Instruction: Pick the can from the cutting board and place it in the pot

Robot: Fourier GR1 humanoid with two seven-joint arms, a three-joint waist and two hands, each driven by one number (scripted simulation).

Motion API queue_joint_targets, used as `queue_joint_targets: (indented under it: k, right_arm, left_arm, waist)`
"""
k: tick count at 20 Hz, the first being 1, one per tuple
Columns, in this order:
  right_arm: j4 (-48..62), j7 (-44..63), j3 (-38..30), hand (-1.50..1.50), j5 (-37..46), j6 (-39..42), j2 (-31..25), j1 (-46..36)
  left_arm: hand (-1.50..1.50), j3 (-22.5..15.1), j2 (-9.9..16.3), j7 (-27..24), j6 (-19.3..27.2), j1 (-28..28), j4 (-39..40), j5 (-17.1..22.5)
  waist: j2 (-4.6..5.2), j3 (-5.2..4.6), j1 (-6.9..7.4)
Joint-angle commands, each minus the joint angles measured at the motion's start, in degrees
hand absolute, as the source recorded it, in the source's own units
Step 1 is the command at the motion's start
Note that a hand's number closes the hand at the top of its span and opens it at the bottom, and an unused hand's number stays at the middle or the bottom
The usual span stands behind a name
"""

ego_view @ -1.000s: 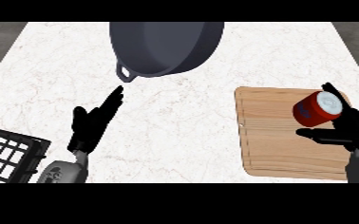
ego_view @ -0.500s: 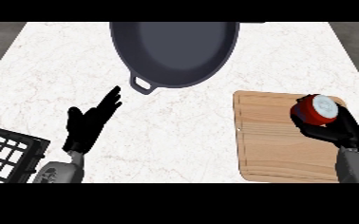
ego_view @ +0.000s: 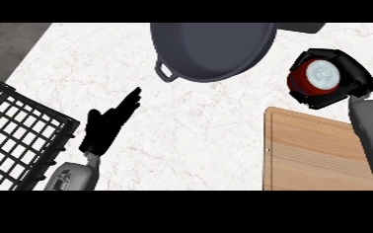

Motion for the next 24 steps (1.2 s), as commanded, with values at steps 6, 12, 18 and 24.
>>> queue_joint_targets:
  k: [6,12,18,24]
  right_arm:
    - [-4.71,-10.56,11.25,1.50,6.19,20.26,-10.85,-21.40]
    - [-4.49,-17.23,15.26,1.50,6.57,23.46,-15.07,-29.74]
    - [-5.31,-25.50,19.85,1.50,7.38,20.78,-17.44,-35.09]
    - [-4.40,-32.88,25.74,1.50,11.03,12.90,-17.78,-39.11]
  left_arm:
    - [0.00,-4.01,-1.37,0.56,-2.75,-2.57,0.46,-0.95]
    - [0.00,-3.93,-2.17,1.29,-1.62,-4.26,-0.02,-1.49]
    - [0.00,-2.80,-2.15,1.28,-0.74,-3.77,0.91,-1.32]
    - [0.00,-1.96,-1.44,0.92,0.22,-3.52,0.91,-2.06]
  waist:
    - [2.49,0.53,6.14]
    - [3.00,0.80,4.14]
    - [2.60,0.78,1.74]
    - [2.44,0.71,0.96]
